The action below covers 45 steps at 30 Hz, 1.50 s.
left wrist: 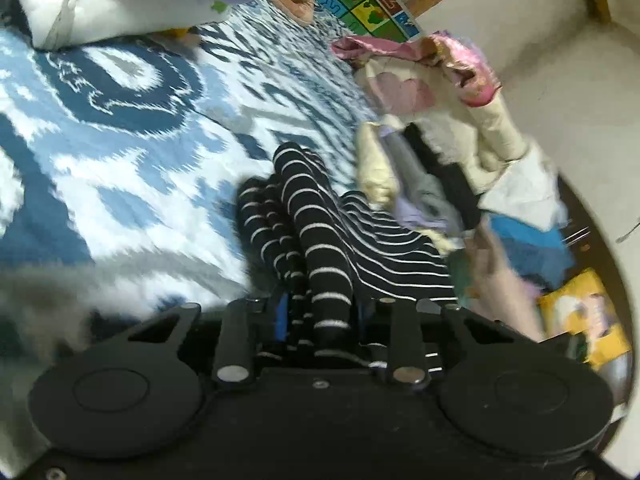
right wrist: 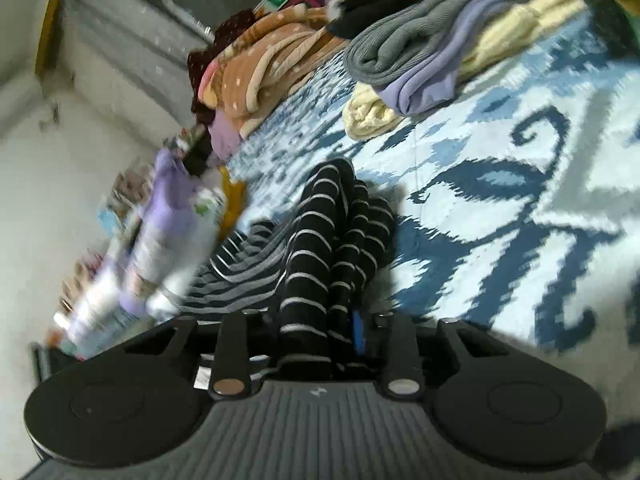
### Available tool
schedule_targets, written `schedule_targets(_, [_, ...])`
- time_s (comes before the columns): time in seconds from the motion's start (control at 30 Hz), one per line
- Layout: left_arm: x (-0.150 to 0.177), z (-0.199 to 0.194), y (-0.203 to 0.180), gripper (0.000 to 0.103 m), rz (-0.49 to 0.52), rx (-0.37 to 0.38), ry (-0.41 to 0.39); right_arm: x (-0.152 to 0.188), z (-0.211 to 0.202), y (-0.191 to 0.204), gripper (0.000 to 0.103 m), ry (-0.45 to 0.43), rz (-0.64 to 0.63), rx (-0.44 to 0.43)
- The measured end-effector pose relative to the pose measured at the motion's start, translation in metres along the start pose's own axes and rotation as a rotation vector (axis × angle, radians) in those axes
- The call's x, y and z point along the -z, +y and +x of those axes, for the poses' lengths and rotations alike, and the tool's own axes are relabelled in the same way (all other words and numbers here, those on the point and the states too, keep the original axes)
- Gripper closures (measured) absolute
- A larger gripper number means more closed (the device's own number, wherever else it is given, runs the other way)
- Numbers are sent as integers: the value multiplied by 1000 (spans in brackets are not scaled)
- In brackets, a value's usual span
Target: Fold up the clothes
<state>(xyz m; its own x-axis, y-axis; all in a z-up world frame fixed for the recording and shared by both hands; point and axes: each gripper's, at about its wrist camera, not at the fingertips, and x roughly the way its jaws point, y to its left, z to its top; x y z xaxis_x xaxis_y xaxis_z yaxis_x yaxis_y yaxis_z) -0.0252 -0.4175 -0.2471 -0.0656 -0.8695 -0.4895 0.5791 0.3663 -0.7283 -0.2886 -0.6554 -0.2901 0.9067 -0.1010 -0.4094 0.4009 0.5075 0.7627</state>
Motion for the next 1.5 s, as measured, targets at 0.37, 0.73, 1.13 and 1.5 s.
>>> schedule_targets(0.37, [15,-14,4,35,103,-131,1,21,-32,2,22,-6,-88,113])
schedule_targets(0.73, [26,0,-3,75,84,-36,-29,28,-8,2,67,17,-51,30])
schedule_targets(1.13, [11,12,-102,76,161,133,-97,-4,-94,-9,70,-172,14,-195])
schedule_targets(1.5, [-19,133,-248,76,313,418,-29,-96,-228,-63,70,-558,60,-211])
